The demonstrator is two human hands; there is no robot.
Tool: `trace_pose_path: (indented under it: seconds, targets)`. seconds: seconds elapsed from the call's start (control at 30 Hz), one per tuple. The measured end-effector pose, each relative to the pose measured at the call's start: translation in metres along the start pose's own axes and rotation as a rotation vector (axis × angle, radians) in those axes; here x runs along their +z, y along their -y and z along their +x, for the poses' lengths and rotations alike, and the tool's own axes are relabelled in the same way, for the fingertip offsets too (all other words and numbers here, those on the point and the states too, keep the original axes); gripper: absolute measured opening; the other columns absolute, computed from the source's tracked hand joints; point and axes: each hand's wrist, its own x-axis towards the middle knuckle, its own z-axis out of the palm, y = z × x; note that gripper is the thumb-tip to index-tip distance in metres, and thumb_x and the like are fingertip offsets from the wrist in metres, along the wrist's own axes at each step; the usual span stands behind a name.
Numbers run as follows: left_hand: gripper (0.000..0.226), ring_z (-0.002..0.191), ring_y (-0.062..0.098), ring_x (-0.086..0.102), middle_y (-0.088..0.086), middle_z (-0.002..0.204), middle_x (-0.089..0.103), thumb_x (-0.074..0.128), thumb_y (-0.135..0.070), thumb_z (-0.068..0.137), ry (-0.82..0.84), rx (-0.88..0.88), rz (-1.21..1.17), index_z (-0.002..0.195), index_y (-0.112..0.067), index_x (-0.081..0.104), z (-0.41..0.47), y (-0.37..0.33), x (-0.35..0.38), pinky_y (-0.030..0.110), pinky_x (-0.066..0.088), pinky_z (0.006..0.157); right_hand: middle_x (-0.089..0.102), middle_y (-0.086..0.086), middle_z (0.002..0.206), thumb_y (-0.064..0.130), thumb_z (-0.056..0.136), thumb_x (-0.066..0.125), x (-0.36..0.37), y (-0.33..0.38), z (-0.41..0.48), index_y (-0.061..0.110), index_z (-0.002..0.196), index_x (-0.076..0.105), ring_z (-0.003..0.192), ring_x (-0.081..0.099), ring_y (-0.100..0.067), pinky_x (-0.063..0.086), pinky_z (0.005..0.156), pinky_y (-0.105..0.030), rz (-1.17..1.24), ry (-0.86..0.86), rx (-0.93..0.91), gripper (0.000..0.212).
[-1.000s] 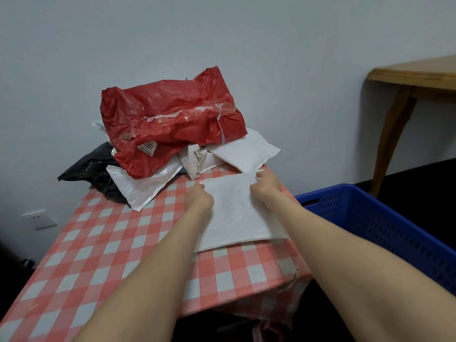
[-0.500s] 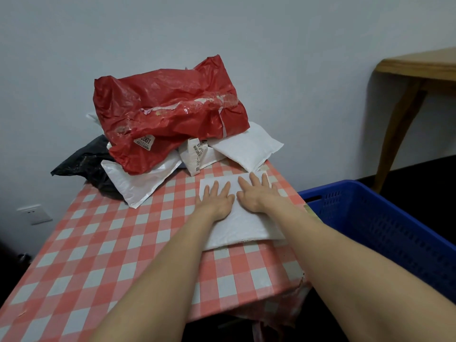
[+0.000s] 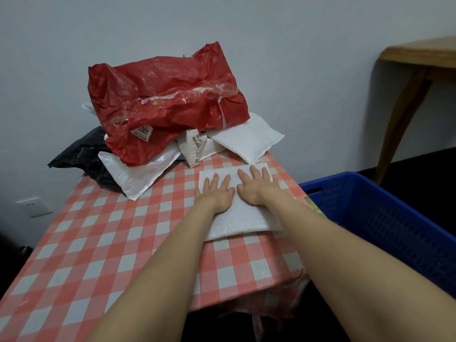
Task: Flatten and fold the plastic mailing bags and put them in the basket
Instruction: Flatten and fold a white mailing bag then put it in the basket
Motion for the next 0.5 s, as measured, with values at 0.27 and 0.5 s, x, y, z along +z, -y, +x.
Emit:
trace_pose_path:
  seconds: [0.27, 0.5]
  targets:
    - [0.053, 0.148, 0.023, -0.005, 0.005, 0.161, -0.006, 0.011, -0.041, 0.103, -0.100, 0.023, -0.107, 0.153, -0.028, -0.001, -0.018, 0.001, -0.007, 0.046, -0.002, 0.119, -0.013, -0.005, 0.161, 0.046, 0.103, 0.018, -0.016, -0.003, -0.019, 0.031, 0.154, 0.001, 0.147, -0.016, -0.032, -0.002, 0.118, -0.053, 0.095, -0.063, -0.037, 0.056]
    - [0.053, 0.148, 0.024, -0.009, 0.006, 0.160, -0.009, 0.010, -0.042, 0.102, -0.113, 0.036, -0.070, 0.152, -0.030, -0.003, -0.043, -0.004, 0.001, 0.047, -0.004, 0.118, -0.018, -0.007, 0.160, 0.047, 0.102, 0.016, 0.000, -0.008, -0.045, 0.030, 0.154, -0.005, 0.146, -0.019, -0.031, -0.005, 0.119, -0.050, -0.013, -0.092, -0.037, 0.059]
